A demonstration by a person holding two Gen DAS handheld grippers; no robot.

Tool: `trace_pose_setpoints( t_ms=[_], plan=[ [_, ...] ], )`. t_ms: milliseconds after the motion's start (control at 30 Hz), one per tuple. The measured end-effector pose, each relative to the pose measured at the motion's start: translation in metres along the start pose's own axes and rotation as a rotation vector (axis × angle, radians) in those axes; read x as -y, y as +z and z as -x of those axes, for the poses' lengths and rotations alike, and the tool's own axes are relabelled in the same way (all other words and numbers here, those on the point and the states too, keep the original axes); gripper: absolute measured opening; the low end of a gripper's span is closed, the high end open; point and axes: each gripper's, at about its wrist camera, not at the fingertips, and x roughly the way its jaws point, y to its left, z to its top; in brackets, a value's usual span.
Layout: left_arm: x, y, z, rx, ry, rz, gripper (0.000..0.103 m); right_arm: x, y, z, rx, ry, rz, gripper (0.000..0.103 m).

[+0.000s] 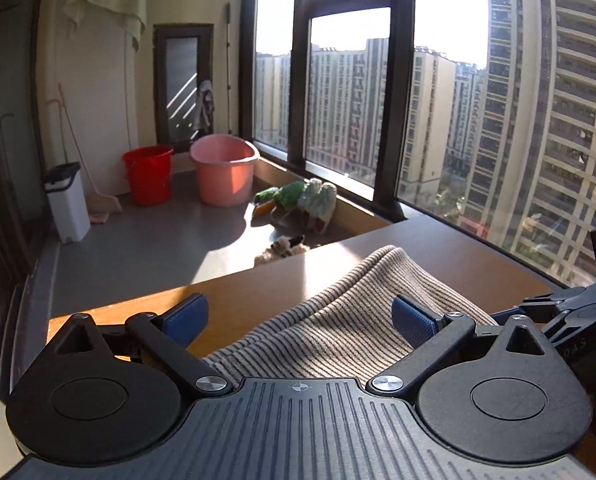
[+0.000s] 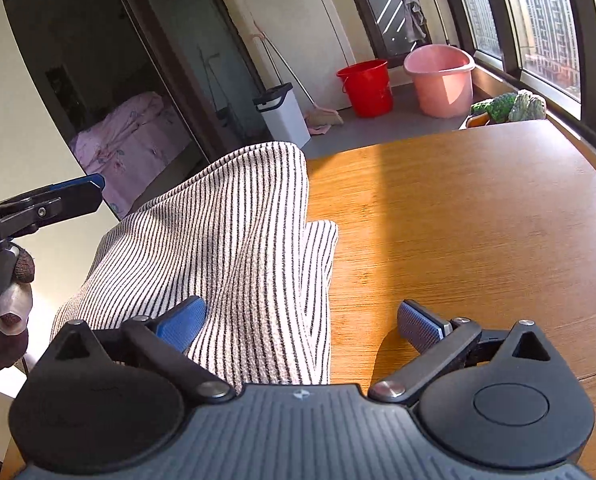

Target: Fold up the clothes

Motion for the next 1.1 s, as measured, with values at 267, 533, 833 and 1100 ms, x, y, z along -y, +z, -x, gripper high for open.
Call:
trace_pose_setpoints(
  t_ms=[267,533,833,1100],
  plan=[
    [0.002,-0.010,-0.041,-0.122,-0.003,-0.022,0.098,-0.006,-0.003,0.031,0.025,0.058,-0.123,0.103],
    [-0.021,-0.027,-0.064,-0.211,0.000,0.078,0.099,-0.019,-0.019,0.063,0.006,0.147,-0.180,0.067],
    [-0.029,-0.035,-0.046,-0.247,0.021,0.112,0.100,-0.036,-0.016,0.037,-0.002,0.025,-0.027,0.060],
    [-0.046,-0.044,0.000,-0.208,0.152,0.277,0.102,-0.050,-0.009,0.024,0.069,-0.073,0.081,0.076]
  ],
)
